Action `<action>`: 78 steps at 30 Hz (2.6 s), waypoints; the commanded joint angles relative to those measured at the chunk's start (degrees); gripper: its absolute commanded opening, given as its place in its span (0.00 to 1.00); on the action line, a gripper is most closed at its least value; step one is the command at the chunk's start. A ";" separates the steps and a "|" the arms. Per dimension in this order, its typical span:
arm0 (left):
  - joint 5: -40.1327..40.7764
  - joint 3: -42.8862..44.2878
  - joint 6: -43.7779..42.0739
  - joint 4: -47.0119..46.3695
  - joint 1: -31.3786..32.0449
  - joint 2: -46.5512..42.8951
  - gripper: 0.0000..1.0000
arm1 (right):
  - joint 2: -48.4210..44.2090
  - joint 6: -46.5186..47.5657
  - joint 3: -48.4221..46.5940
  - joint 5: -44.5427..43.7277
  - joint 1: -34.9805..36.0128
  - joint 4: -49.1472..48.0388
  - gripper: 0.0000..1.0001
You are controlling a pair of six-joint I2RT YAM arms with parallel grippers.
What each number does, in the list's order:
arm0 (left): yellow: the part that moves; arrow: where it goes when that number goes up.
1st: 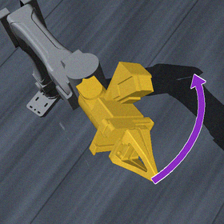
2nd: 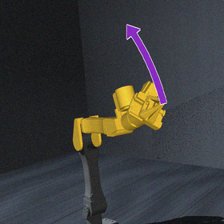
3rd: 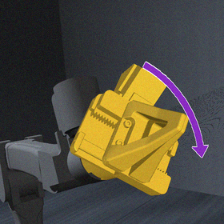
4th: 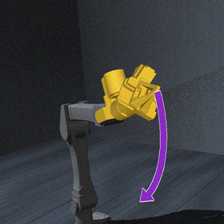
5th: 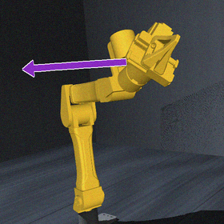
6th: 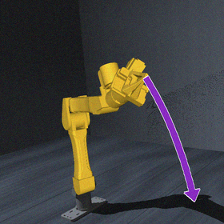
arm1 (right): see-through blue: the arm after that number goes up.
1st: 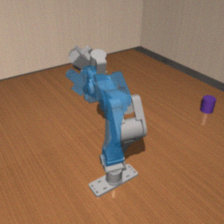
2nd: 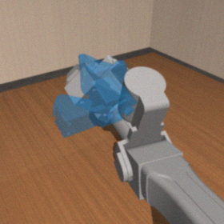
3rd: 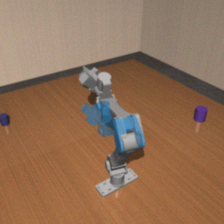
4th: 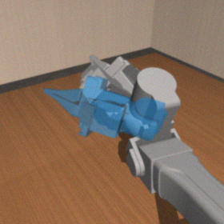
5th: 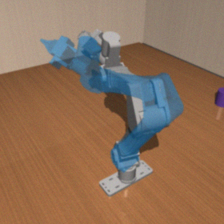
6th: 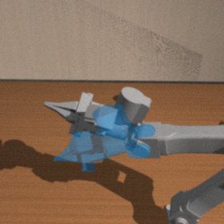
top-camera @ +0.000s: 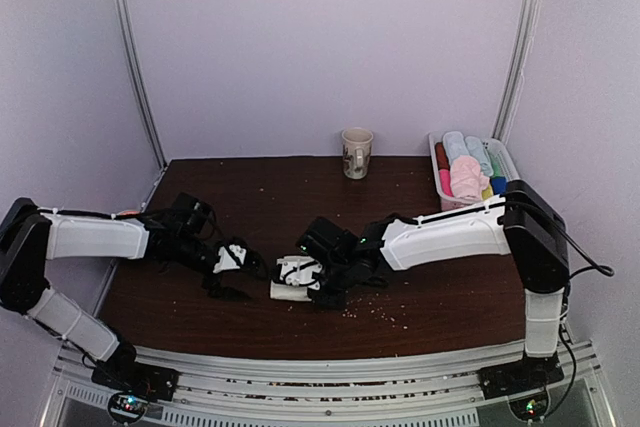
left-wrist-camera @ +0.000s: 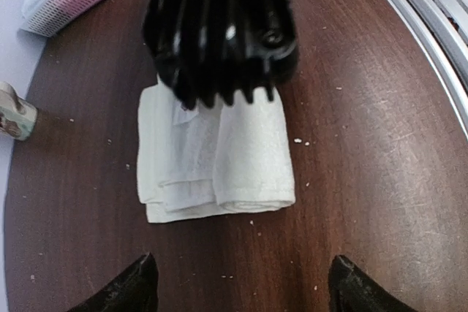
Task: Roll the towels
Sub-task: Roll the towel at the center of the board.
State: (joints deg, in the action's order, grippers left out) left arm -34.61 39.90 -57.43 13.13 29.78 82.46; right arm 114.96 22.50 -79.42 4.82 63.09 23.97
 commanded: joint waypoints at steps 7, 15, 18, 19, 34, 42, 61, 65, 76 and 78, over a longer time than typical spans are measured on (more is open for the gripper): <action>6.91 -13.26 -5.68 -23.87 3.88 -10.13 0.76 | 9.71 -6.69 -14.32 20.33 -4.93 19.17 0.06; 17.07 -19.05 -7.70 -32.66 12.92 -9.61 0.70 | 13.44 -9.75 -18.49 29.95 -9.20 20.71 0.06; 21.31 -18.68 -6.27 -36.88 14.96 -6.30 0.67 | 14.48 -8.98 -19.88 32.75 -9.95 21.94 0.07; 22.42 -18.12 -6.17 -37.56 15.39 -4.72 0.66 | 14.94 -8.67 -20.35 33.34 -10.16 22.48 0.07; 28.14 -14.94 -4.38 -46.41 18.51 5.60 0.64 | 17.64 -6.83 -22.80 37.21 -12.55 24.55 0.07; 30.15 -13.11 -4.75 -45.99 19.68 9.16 0.44 | 17.77 -6.47 -23.05 38.43 -13.11 24.76 0.07; 25.40 0.94 -2.80 -14.87 19.84 12.94 0.00 | 3.38 -9.00 -14.24 28.99 -13.34 15.14 0.45; 22.76 8.42 -0.49 -2.37 19.29 16.28 0.00 | -6.61 -10.12 -4.35 22.29 -13.38 8.05 0.58; 13.81 30.75 4.35 26.41 16.66 29.95 0.00 | -31.03 -8.77 26.00 4.82 -9.65 -13.51 0.70; 11.70 34.66 4.25 30.98 15.97 32.13 0.00 | -34.49 -8.68 31.25 3.34 -8.42 -18.03 0.70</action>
State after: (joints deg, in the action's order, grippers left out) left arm -18.20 69.89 -55.16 28.47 46.78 109.62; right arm 86.08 13.37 -55.86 15.46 52.56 17.30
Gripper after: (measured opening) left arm 0.082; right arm 0.696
